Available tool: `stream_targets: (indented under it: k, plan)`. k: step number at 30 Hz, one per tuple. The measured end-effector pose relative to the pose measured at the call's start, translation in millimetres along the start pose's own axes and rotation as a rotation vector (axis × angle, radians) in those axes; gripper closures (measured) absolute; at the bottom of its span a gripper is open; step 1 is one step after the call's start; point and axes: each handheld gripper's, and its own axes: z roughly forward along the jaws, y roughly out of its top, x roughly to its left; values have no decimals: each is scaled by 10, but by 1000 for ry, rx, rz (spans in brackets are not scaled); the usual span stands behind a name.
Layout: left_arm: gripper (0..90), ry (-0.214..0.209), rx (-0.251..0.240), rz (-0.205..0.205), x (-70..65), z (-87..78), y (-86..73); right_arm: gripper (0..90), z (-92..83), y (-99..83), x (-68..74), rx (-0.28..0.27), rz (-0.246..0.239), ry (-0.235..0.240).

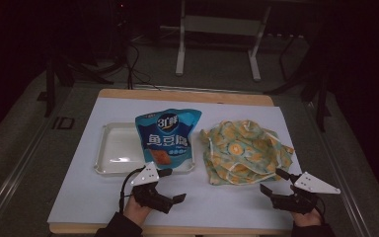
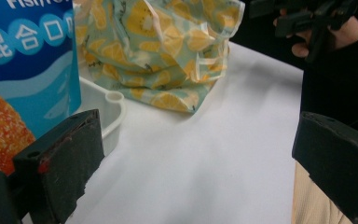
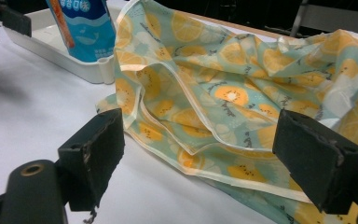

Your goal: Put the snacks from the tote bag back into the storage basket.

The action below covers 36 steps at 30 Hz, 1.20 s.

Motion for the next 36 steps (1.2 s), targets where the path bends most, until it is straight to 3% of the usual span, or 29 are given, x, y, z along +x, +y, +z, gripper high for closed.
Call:
stream_targets:
  k: [7, 19, 26, 36]
  plan:
    - [24, 17, 22, 32, -43, 15, -24, 161, -15, -6, -14, -9, 4, 2]
    - [18, 16, 20, 33, -58, -5, -43, 144, -29, -12, -4, -26, -12, -23]
    - [18, 10, 10, 38, -54, -4, -63, 143, -37, -14, -15, -33, 3, -14]
    - [18, 13, 12, 40, -49, -6, -72, 143, -17, -25, 1, -28, -15, -16]
